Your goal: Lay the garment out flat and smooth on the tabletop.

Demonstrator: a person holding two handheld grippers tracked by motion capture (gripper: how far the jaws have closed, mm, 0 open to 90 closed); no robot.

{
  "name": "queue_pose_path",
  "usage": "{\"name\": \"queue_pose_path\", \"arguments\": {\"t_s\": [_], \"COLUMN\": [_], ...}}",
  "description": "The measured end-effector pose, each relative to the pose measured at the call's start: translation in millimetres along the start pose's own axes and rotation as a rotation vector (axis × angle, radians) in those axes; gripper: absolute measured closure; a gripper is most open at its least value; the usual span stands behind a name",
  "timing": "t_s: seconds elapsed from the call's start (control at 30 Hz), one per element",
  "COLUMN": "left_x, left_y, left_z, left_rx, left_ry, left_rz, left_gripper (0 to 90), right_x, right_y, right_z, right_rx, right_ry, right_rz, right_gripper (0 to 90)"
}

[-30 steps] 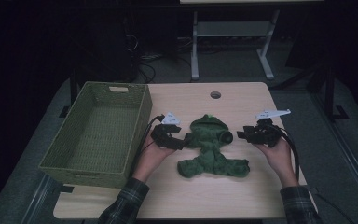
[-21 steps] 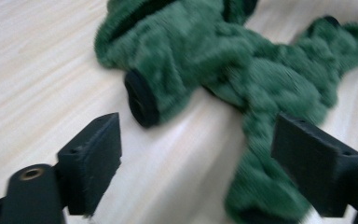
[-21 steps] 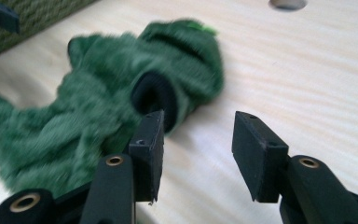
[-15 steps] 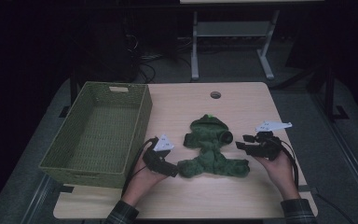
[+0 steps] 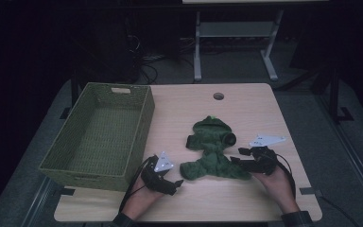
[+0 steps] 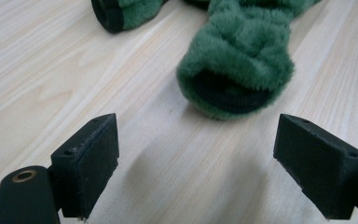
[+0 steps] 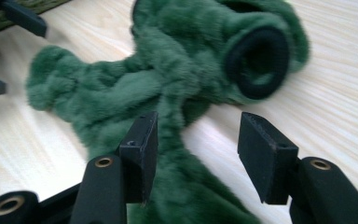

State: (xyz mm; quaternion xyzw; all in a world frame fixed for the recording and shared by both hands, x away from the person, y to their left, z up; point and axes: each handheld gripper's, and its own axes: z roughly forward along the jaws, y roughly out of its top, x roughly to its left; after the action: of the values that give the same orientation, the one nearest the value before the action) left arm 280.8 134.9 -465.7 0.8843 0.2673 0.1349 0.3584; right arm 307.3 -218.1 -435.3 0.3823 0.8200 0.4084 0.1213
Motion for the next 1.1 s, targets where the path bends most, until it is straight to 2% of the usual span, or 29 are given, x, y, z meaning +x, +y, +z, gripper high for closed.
{"name": "queue_pose_path", "arguments": {"t_s": [0.03,0.07,0.13,0.2,0.27,0.37,0.4,0.63,0.8,1.1], "left_x": [0.1,-0.1,-1.1,0.3,0.5,1.5,1.6,1.8,1.9,1.9], "left_y": [-1.8,-3.3,-6.2,-10.1,-10.5,-13.1,-13.4,-13.5,-13.6,-13.7], "left_z": [0.7,1.2,3.1,4.1,3.8,3.3,3.1,2.8,2.8,2.7], "left_rx": [-0.004,0.002,0.01,0.001,0.0,-0.015,-0.016,-0.015,-0.017,-0.017], "left_ry": [-0.013,-0.017,-0.018,-0.037,-0.038,-0.045,-0.047,-0.049,-0.048,-0.047], "left_rz": [-0.013,-0.016,-0.014,-0.024,-0.022,-0.015,-0.014,-0.016,-0.019,-0.02], "left_gripper": [13.6,13.6,13.5,12.6,12.6,12.6,12.6,12.8,13.3,13.3], "right_x": [2.9,8.6,11.6,19.3,21.8,30.6,32.5,51.0,69.2,91.9], "right_y": [0.3,1.8,2.7,5.3,6.0,7.9,8.3,14.1,19.2,27.5], "right_z": [0.9,2.7,3.6,6.0,6.9,9.5,10.8,19.7,29.9,47.5], "right_rx": [-0.001,0.003,-0.001,-0.018,-0.022,-0.017,-0.019,-0.015,-0.016,-0.003], "right_ry": [0.006,0.016,0.019,0.046,0.053,0.078,0.083,0.136,0.178,0.227], "right_rz": [-0.003,-0.021,-0.026,-0.034,-0.046,-0.037,-0.051,-0.066,-0.108,-0.156], "right_gripper": [47.3,47.3,47.3,47.8,47.8,48.7,48.7,51.2,54.5,61.9]}}
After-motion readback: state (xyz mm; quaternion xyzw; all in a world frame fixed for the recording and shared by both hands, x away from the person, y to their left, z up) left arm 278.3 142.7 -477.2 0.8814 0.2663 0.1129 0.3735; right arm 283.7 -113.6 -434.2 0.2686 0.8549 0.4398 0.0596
